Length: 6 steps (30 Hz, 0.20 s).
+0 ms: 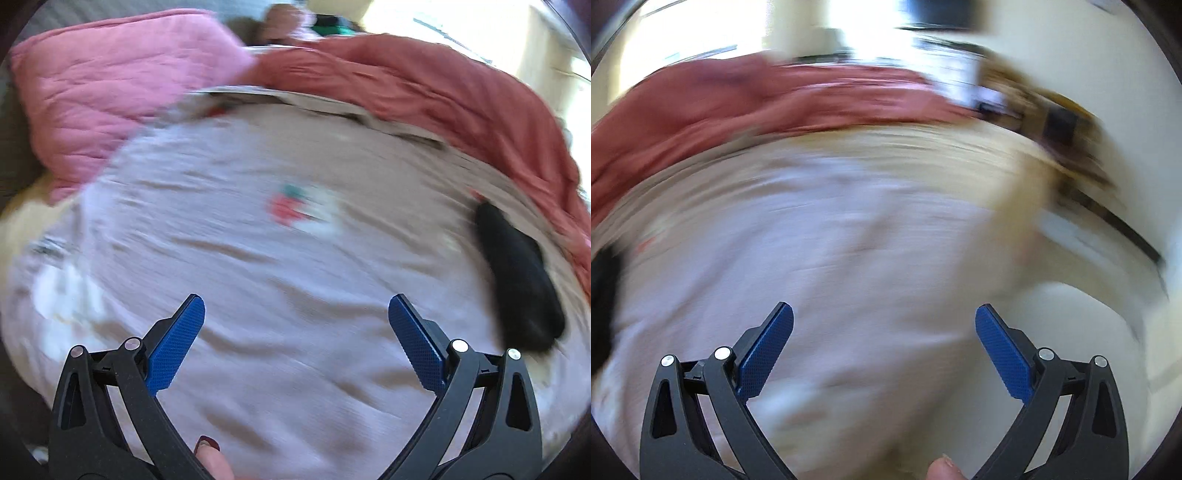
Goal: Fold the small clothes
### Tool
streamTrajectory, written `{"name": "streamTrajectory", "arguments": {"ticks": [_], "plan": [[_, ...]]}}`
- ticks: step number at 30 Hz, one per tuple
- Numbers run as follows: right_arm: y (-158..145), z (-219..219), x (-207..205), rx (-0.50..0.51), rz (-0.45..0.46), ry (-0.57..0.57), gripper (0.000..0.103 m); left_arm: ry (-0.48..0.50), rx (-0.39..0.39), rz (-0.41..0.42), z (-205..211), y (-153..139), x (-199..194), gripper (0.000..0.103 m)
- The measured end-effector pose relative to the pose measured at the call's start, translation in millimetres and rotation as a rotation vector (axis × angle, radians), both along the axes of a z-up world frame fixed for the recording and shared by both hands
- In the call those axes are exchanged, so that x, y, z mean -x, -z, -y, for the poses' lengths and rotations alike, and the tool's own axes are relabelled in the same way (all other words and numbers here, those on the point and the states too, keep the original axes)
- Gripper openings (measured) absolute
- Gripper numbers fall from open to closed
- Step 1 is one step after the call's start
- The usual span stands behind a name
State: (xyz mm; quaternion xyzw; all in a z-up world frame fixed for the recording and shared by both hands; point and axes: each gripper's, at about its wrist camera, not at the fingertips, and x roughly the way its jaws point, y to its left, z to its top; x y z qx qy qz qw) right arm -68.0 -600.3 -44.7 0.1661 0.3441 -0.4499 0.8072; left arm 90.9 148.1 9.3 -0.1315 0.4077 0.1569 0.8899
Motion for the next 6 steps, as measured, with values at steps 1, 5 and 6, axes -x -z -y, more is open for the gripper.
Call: {"name": "streamTrajectory", "arguments": {"ticks": [1, 5, 6], "plan": [[5.3, 19.8, 15.4, 0.009, -0.016, 0.090, 0.098, -0.041, -0.021, -0.018, -18.1, 1.3, -3.6, 0.094], [34.9, 79.8, 66.0, -0.003, -0.070, 0.330, 0.098, -0.161, -0.091, -0.099, -82.1, 10.5, -17.1, 0.094], [42.9, 87.3, 72.5, -0.020, -0.077, 0.359, 0.098, -0.193, -0.087, -0.121, -101.7, 13.9, -21.2, 0.094]]}}
